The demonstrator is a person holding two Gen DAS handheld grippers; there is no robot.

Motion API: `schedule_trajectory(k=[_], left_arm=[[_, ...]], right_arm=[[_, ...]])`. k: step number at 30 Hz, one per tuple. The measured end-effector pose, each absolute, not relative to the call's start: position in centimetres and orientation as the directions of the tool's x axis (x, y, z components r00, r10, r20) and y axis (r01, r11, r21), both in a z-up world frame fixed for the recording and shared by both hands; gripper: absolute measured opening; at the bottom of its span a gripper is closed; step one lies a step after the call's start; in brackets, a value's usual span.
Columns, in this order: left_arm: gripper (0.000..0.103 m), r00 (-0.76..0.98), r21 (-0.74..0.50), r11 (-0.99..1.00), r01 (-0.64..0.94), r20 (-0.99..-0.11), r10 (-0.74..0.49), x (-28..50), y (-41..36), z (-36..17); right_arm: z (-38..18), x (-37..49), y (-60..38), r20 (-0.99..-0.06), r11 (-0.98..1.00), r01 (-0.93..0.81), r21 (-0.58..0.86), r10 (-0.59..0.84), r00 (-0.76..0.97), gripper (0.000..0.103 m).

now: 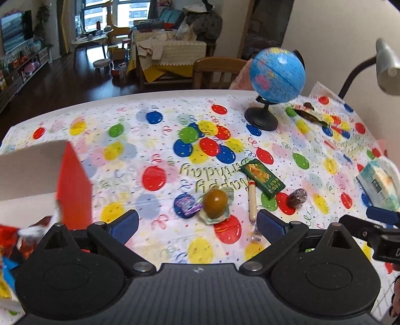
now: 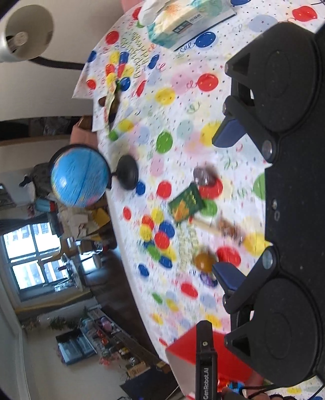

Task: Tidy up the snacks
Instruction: 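Grasp the round brown egg snack with the left tool while the right tool grasps the silver foil ball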

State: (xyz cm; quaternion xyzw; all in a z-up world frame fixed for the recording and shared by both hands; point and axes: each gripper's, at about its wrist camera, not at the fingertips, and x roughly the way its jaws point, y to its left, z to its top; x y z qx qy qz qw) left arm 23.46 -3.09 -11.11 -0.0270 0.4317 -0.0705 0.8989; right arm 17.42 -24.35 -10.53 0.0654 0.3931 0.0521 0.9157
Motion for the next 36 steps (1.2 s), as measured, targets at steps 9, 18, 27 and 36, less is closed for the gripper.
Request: schedule_trajectory(k=[9,18,27,36], left_arm=[[0.101,0.568,-0.097,0.987,0.131,-0.808,-0.155,27.6,-5.7,-14.7],[0.090,0.528,-0.063,0.983,0.174,-0.837,-0.147,30.5,-7.4,-17.4],[0.057,0.499,-0.057,0.970,0.236,-0.850,-0.171,31.8,-8.6,-19.1],[0.044,0.520,-0.045,0.971,0.237,-0.838,-0.165,32.1,-8.6,-19.3]], right_arm=[[-14.0,21.8,-26.3,-0.753,0.985,-0.025,0.172,0.148,0.642,0.084],[-17.1,25.1,-25.9,-0.783,0.981,-0.021,0.191,0.165,0.599,0.072],[-19.3,27.1,-25.8,-0.799,0.981,0.001,0.194,0.158,0.580,0.049],[-19.9,27.6,-25.6,-0.794,0.979,-0.001,0.203,0.165,0.586,0.030]])
